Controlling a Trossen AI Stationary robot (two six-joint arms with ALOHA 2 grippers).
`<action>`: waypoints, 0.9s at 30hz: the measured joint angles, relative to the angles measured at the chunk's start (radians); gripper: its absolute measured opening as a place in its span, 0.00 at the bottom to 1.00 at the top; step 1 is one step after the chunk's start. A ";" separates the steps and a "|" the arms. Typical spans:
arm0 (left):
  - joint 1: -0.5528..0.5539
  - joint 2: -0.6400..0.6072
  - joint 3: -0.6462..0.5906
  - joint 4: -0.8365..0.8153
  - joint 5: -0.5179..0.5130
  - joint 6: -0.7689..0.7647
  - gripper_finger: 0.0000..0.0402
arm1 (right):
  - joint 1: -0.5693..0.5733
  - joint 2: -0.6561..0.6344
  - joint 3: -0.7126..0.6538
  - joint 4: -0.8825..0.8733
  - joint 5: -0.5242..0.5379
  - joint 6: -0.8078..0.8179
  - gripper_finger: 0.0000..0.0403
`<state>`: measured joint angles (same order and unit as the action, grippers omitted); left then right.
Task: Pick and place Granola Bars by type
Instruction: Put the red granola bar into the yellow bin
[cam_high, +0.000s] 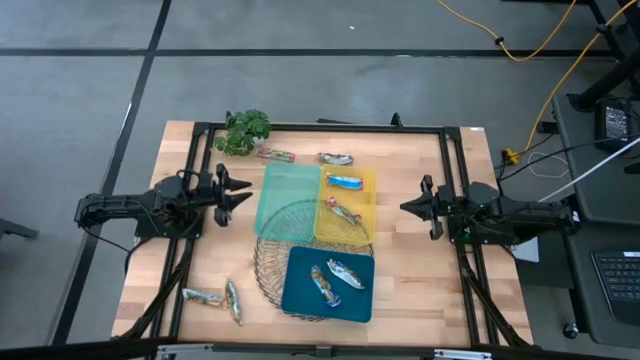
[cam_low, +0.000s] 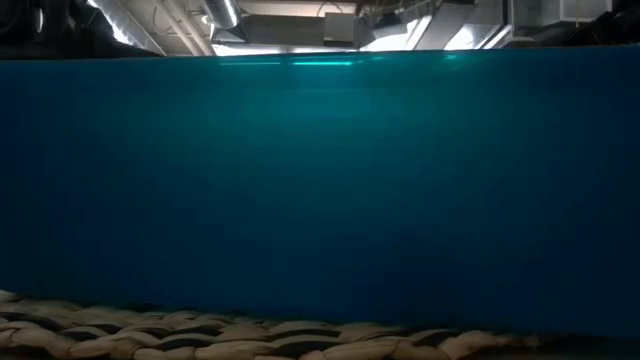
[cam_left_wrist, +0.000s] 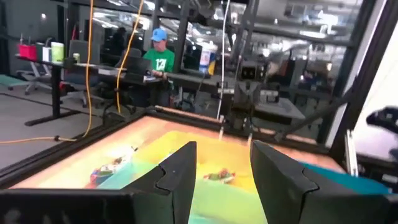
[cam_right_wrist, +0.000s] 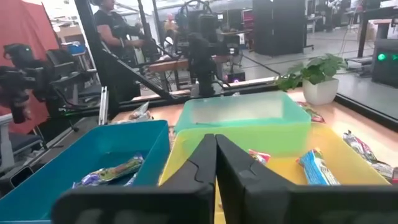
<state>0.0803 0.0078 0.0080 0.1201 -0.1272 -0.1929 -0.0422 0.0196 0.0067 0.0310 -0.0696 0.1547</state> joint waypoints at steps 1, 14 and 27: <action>0.000 0.000 0.000 0.011 -0.006 -0.013 0.36 | 0.000 0.000 0.000 0.001 0.000 -0.003 0.02; 0.000 0.000 0.000 0.069 -0.014 -0.141 0.36 | 0.000 0.000 0.000 0.001 -0.002 -0.002 0.08; 0.002 0.083 0.245 0.013 -0.188 0.039 0.36 | 0.000 0.000 0.000 0.002 -0.002 -0.003 0.08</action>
<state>0.0826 0.0912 0.2527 0.1332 -0.3155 -0.1542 -0.0422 0.0196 0.0067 0.0326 -0.0715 0.1513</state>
